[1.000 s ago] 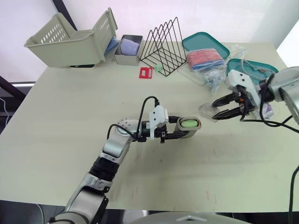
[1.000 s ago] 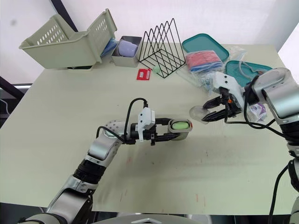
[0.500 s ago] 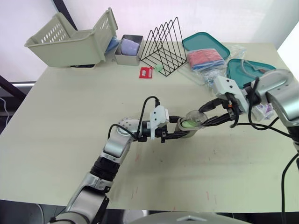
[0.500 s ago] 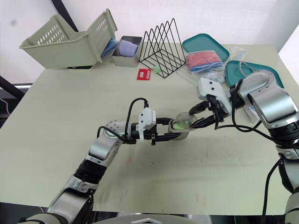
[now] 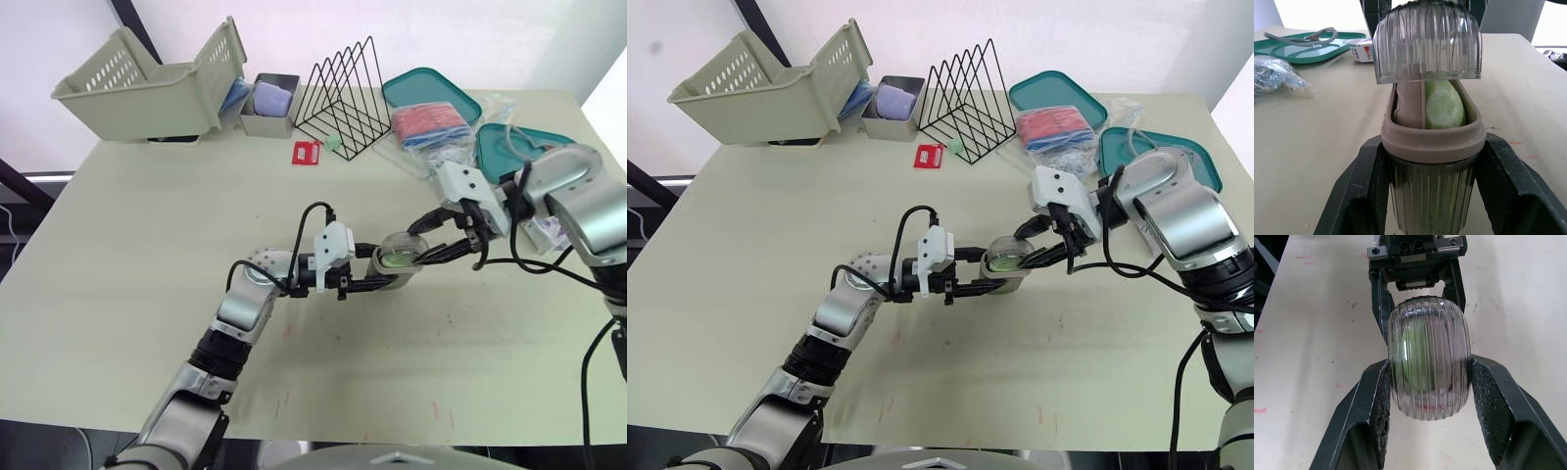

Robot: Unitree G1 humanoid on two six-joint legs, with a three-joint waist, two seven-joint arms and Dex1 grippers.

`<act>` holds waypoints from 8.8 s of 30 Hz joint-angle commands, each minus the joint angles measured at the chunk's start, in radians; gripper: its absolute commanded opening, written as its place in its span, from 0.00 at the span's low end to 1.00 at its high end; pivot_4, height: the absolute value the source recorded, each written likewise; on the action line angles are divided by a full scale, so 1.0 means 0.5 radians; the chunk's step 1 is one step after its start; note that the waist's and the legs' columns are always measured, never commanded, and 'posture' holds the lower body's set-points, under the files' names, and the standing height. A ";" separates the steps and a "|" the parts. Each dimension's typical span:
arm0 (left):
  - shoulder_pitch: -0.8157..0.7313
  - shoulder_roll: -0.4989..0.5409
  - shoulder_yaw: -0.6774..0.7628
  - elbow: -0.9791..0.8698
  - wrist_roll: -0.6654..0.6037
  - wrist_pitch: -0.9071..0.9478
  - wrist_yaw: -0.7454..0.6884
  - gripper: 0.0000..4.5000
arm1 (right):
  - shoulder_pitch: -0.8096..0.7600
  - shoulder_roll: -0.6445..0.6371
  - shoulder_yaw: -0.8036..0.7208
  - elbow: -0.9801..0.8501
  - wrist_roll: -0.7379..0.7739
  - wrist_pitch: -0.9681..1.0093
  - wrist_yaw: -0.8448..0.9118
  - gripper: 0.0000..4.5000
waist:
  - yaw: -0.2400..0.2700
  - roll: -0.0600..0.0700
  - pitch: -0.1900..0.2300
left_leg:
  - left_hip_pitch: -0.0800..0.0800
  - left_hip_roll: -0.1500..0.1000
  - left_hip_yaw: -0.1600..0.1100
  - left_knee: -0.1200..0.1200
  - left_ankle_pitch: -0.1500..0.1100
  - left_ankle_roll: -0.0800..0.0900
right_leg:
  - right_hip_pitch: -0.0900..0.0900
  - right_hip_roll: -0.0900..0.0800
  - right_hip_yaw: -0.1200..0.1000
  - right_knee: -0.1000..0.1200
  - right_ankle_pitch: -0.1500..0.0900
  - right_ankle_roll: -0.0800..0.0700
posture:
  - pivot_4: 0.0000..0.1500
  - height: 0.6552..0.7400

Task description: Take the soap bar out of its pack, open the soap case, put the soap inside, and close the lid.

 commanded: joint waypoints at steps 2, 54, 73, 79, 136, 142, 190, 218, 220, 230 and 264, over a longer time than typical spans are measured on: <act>-0.005 -0.015 -0.011 -0.042 0.003 -0.011 0.029 0.44 | 0.008 0.025 0.094 -0.110 0.013 0.043 0.029 0.41 | 0.000 0.000 0.000 | 0.000 0.000 0.000 0.000 0.000 0.000 | 0.000 0.000 0.000 0.000 0.000 0.000 | 1.00 1.00; 0.005 0.011 -0.009 -0.048 -0.006 -0.012 0.014 0.44 | -0.138 -0.071 0.109 -0.173 0.008 0.210 -0.071 0.41 | 0.000 0.000 -0.008 | -0.001 0.000 -0.004 0.000 0.000 0.000 | 0.002 0.000 -0.004 -0.001 0.000 0.000 | 1.00 1.00; 0.005 0.004 -0.015 -0.041 0.000 -0.016 0.029 0.44 | -0.076 -0.037 0.158 -0.145 -0.020 0.155 -0.101 0.41 | 0.000 0.000 -0.008 | 0.000 0.000 -0.004 0.000 0.000 0.000 | 0.002 0.000 -0.004 -0.001 0.000 -0.001 | 1.00 1.00; 0.007 0.002 -0.018 -0.036 0.002 -0.022 0.028 0.44 | -0.091 -0.042 0.157 -0.130 -0.026 0.146 -0.095 0.81 | 0.000 0.000 -0.008 | 0.000 0.000 -0.004 0.000 0.000 0.000 | 0.002 0.000 -0.004 -0.001 0.000 0.000 | 1.00 1.00; -0.001 0.017 -0.035 -0.036 -0.007 -0.018 -0.001 0.44 | 0.915 0.221 -0.714 0.957 0.318 -1.582 0.165 0.01 | 0.001 0.000 -0.007 | 0.002 -0.001 -0.004 0.000 0.000 0.000 | 0.004 0.000 -0.003 -0.001 0.000 0.000 | 1.00 1.00; 0.004 0.024 -0.029 -0.046 -0.012 -0.013 -0.001 0.44 | 0.887 0.246 -0.775 0.915 0.366 -1.569 0.145 0.01 | 0.001 0.000 -0.007 | 0.002 -0.001 -0.004 0.000 0.000 0.000 | 0.005 0.000 -0.003 -0.001 0.000 0.000 | 1.00 1.00; 0.001 0.032 -0.039 -0.058 -0.006 0.006 -0.002 0.44 | 0.798 0.339 -0.731 0.636 0.355 -1.387 0.066 0.01 | 0.001 0.000 -0.008 | 0.002 -0.001 -0.004 0.000 0.000 0.000 | 0.004 0.000 -0.003 -0.001 0.000 0.000 | 1.00 1.00; -0.013 0.031 -0.039 -0.055 -0.007 0.006 -0.001 0.44 | 0.747 0.480 -0.771 0.338 0.611 -1.038 -0.158 0.01 | 0.001 0.000 -0.008 | 0.001 0.000 -0.004 0.000 0.000 0.000 | 0.004 0.000 -0.003 0.000 0.000 0.000 | 1.00 1.00; -0.012 0.031 -0.039 -0.057 -0.007 0.007 0.001 0.44 | 0.765 0.487 -0.757 0.327 0.603 -1.034 -0.158 0.01 | 0.001 0.000 -0.008 | 0.002 0.000 -0.004 0.000 0.000 0.000 | 0.004 0.000 -0.003 0.000 0.000 0.000 | 1.00 1.00; -0.002 0.030 -0.042 -0.068 -0.003 0.005 0.010 0.44 | 0.814 0.492 -0.691 0.342 0.532 -1.075 -0.138 0.01 | 0.001 0.000 -0.008 | 0.002 -0.001 -0.004 0.000 0.000 0.000 | 0.004 0.000 -0.003 0.000 0.000 0.000 | 1.00 1.00; -0.001 0.028 -0.044 -0.070 0.000 -0.009 0.036 0.44 | 0.809 0.416 -0.457 0.352 0.286 -0.951 -0.309 0.01 | -0.033 0.001 -0.013 | 0.030 0.000 -0.001 -0.006 0.000 0.000 | 0.028 0.001 0.000 -0.002 -0.001 -0.001 | 1.00 1.00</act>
